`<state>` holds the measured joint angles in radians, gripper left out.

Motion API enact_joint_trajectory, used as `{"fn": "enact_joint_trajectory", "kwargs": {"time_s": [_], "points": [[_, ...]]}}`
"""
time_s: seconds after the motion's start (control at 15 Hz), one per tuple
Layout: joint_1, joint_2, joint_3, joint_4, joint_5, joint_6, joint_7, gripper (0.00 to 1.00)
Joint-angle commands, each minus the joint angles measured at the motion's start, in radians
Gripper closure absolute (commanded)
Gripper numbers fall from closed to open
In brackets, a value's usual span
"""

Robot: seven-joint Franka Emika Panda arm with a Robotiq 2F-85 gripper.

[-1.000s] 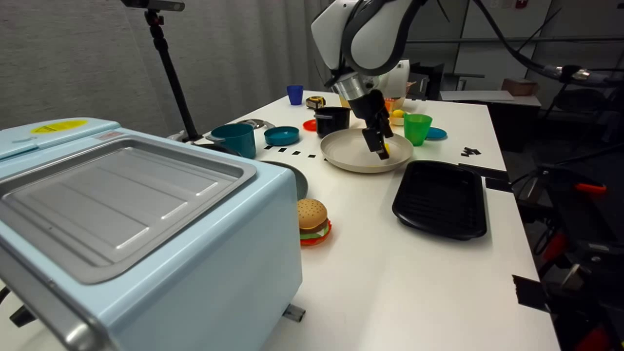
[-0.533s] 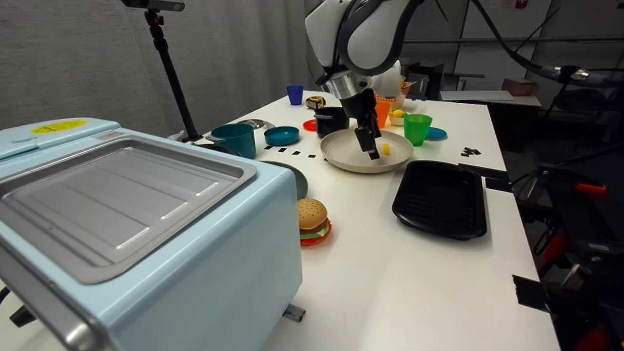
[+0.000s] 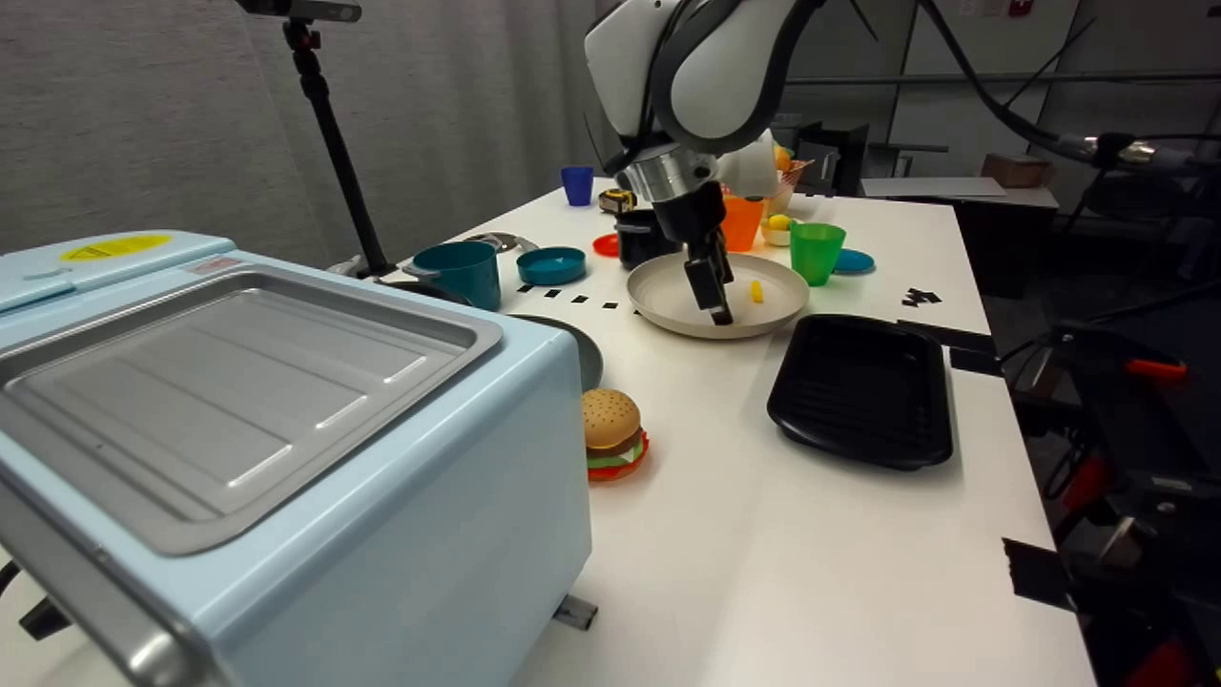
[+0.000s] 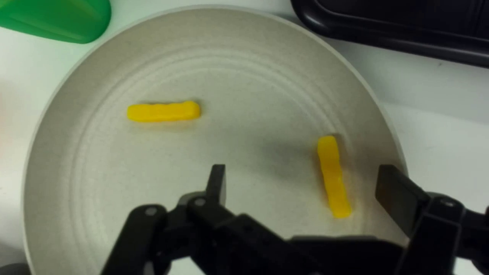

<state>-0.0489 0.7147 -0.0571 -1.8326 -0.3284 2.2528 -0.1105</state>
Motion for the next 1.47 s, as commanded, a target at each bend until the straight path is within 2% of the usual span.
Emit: {"fn": "enact_joint_trajectory", "kwargs": {"time_s": [0.0,0.47,0.93,1.4], "points": [[-0.016,0.016,0.006,0.011,0.030,0.006,-0.045,0.00],[-0.029,0.035,-0.008,0.016,0.030,0.005,-0.049,0.00],[-0.045,0.053,-0.052,0.034,0.014,0.008,-0.035,0.00],[-0.064,0.051,-0.038,0.044,0.031,0.003,-0.061,0.00]]}}
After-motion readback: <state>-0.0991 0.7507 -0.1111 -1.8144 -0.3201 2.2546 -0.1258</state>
